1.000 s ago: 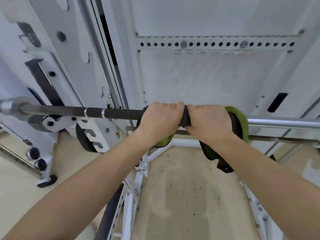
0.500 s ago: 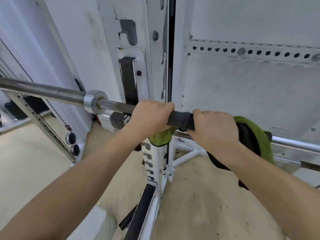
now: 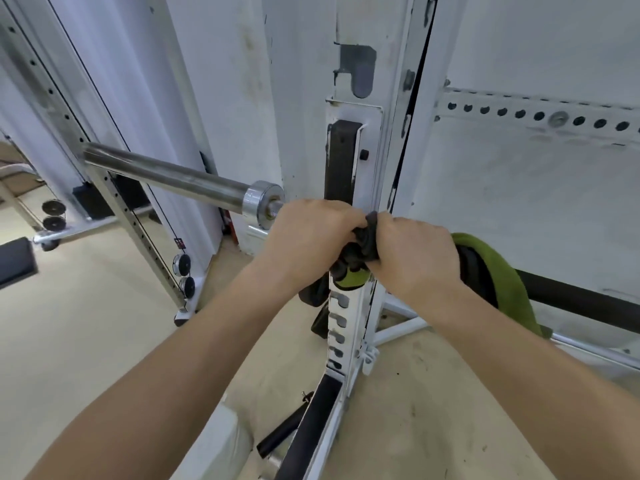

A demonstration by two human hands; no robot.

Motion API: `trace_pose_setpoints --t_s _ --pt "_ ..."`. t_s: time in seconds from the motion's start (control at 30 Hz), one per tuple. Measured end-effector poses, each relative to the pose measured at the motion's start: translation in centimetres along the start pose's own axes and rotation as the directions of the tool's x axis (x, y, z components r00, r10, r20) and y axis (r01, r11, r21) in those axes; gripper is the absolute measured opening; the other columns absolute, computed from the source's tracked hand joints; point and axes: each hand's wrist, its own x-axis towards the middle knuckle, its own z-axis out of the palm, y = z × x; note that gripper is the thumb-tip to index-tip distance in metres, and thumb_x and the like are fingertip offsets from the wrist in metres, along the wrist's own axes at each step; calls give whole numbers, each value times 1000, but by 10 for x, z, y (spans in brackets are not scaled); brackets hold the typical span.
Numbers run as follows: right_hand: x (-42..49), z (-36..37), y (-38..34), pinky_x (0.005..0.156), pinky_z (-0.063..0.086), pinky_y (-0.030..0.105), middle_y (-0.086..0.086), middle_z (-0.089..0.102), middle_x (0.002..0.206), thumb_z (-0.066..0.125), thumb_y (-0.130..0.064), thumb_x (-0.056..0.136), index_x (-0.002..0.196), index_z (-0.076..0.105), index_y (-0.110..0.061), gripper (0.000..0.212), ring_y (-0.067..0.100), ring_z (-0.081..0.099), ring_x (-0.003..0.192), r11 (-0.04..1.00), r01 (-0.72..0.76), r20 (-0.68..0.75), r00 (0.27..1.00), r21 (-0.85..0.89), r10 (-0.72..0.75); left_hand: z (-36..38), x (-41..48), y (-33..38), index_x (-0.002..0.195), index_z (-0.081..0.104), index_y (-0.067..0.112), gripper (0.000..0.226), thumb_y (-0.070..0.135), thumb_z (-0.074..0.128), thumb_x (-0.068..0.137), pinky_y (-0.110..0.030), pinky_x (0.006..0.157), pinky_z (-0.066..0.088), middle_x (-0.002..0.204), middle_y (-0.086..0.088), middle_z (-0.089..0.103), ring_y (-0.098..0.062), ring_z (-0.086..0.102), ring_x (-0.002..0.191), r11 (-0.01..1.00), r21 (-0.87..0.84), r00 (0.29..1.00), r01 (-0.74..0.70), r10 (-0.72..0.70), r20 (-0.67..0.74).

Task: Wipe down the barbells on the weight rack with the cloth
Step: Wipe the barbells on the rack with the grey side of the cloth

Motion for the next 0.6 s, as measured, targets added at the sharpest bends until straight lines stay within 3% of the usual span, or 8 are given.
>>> trace_pose_setpoints --t_s 0.13,0.2,0.27,0.33,0.4,0.47,0.53,0.6 --pt "-4 -3 8 59 33 30 -6 45 75 49 -48 100 93 37 -23 29 21 45 64 999 48 -59 997 -12 -49 -11 -1 -14 94 73 15 22 17 53 86 -44 61 57 81 -2 72 -28 69 71 983 -162 979 91 -118 -165" --pt "-7 -6 12 55 31 28 -4 53 69 48 -44 102 94 54 -21 25 22 50 58 992 113 -236 967 47 -99 -25 3 -32 95 74 14 21 13 54 86 -44 69 57 85 -2 74 -28 70 77 969 -194 933 153 -206 -294" --pt "-2 -11 6 50 26 23 -2 63 66 55 -28 101 105 69 -18 18 21 55 52 979 164 -443 892 123 -94 -38 6 -53 98 73 11 21 7 57 85 -42 75 55 91 -4 75 -26 68 84 968 -186 887 169 -232 -399" --pt "10 -10 -11 50 29 19 -1 69 71 61 -20 96 119 70 -17 25 21 58 55 977 161 -537 841 140 -62 -41 10 -71 99 71 6 23 3 53 85 -42 74 53 94 -8 73 -29 66 85 980 -119 871 162 -198 -449" --pt "18 0 -31 52 43 26 2 72 81 61 -22 94 127 67 -15 35 23 65 67 972 195 -540 836 128 -97 -35 11 -81 100 69 6 28 7 47 84 -42 73 51 94 -9 71 -33 65 85 989 -30 916 147 -147 -372" --pt "17 15 -41 60 52 31 4 74 91 54 -25 95 129 66 -12 38 23 68 79 965 245 -534 830 94 -159 -22 0 -87 108 65 14 32 16 51 80 -44 91 49 97 -2 72 -30 67 90 993 85 992 78 -69 -110" --pt "12 26 -37 76 57 37 7 74 103 48 -23 94 128 66 -8 41 25 69 93 948 299 -540 819 113 -194 -10 -18 -91 126 56 21 49 32 58 78 -45 112 36 112 5 69 -22 64 107 987 158 986 -6 -20 166" --pt "4 35 -27 95 53 41 11 71 119 45 -19 97 132 63 -4 43 28 65 109 923 362 -539 807 132 -239 -6 -26 -97 136 47 22 65 48 60 78 -43 116 31 123 5 64 -20 60 117 980 183 968 -77 30 251"
